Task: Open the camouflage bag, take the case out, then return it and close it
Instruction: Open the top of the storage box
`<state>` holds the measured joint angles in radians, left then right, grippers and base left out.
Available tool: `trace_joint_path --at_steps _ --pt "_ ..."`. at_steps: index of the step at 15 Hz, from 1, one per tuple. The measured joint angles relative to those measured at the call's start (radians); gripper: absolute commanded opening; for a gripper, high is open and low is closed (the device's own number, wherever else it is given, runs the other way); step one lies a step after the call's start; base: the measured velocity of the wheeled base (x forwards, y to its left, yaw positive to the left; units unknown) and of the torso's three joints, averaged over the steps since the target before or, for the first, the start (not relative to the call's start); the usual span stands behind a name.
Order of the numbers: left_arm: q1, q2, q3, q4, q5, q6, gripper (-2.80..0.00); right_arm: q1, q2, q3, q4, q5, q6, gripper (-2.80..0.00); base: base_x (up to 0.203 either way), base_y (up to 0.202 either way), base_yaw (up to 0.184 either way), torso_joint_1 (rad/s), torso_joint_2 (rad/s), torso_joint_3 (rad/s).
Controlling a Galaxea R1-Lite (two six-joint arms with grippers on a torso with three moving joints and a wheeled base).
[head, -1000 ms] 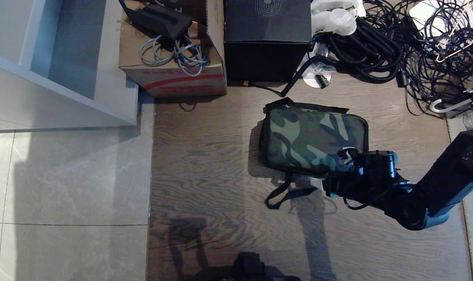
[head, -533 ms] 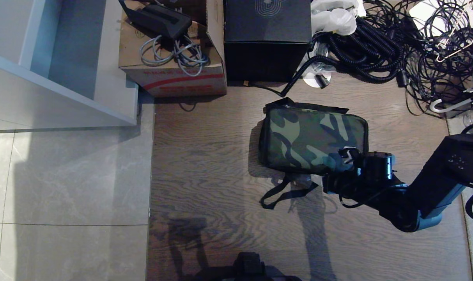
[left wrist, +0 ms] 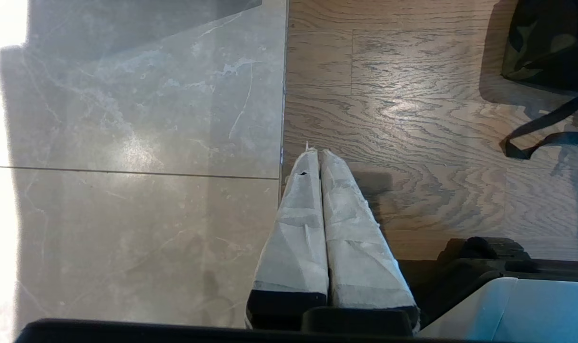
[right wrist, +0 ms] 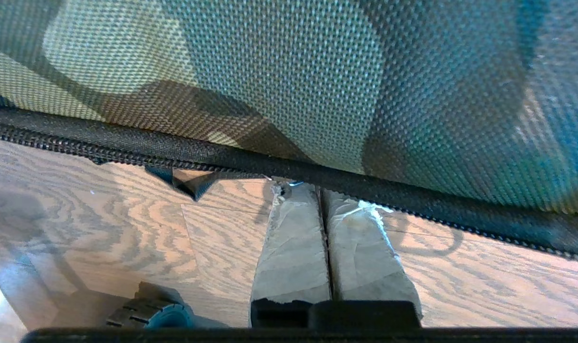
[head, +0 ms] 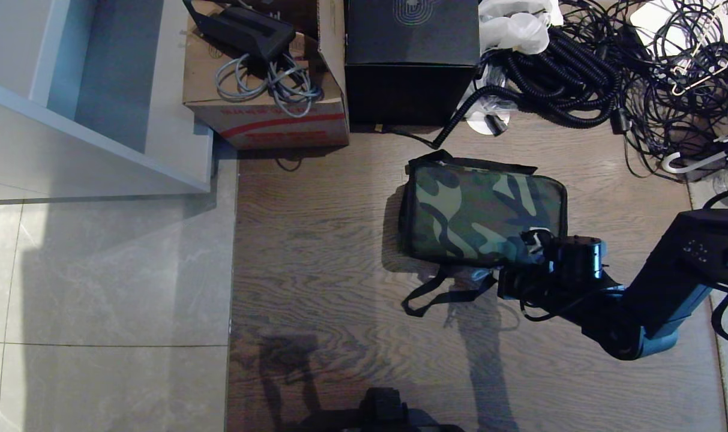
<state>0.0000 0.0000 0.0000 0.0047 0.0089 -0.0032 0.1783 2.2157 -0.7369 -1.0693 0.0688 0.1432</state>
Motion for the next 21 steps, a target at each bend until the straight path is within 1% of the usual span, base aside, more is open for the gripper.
trace_joint_path --at_steps 2,5,7,8,10,11,14,19,21 --pt "0.000 0.000 0.000 0.000 0.000 0.000 -2.80 0.000 -0.009 0.017 -0.006 -0.010 -0.001 -2.80 0.000 0.000 0.000 0.000 0.00 0.000" --pt "0.000 0.000 0.000 0.000 0.000 0.000 -2.80 -0.002 -0.063 0.073 0.012 -0.004 -0.004 -2.80 0.000 0.000 0.000 0.000 0.00 0.000" --pt "0.000 0.000 0.000 0.000 0.000 0.000 -2.80 -0.021 -0.124 0.127 0.056 0.008 -0.017 -2.80 0.000 0.000 0.000 0.000 0.00 0.000" --pt "0.000 0.000 0.000 0.000 0.000 0.000 -2.80 -0.036 -0.156 0.152 0.102 0.018 -0.032 -2.80 0.000 0.000 0.000 0.000 0.00 0.000" --pt "0.000 0.000 0.000 0.000 0.000 0.000 -2.80 -0.073 -0.208 0.184 0.202 0.026 -0.076 -2.80 0.000 0.000 0.000 0.000 0.00 0.000" --pt "0.000 0.000 0.000 0.000 0.000 0.000 -2.80 -0.088 -0.227 0.190 0.222 0.027 -0.088 -2.80 0.000 0.000 0.000 0.000 0.00 0.000" --pt "0.000 0.000 0.000 0.000 0.000 0.000 -2.80 -0.154 -0.256 0.195 0.230 0.029 -0.144 -2.80 0.000 0.000 0.000 0.000 0.00 0.000" --pt "0.000 0.000 0.000 0.000 0.000 0.000 -2.80 -0.280 -0.253 0.159 0.236 0.031 -0.250 -2.80 0.000 0.000 0.000 0.000 0.00 0.000" --pt "0.000 0.000 0.000 0.000 0.000 0.000 -2.80 -0.329 -0.244 0.131 0.257 0.032 -0.266 -2.80 0.000 0.000 0.000 0.000 0.00 0.000"
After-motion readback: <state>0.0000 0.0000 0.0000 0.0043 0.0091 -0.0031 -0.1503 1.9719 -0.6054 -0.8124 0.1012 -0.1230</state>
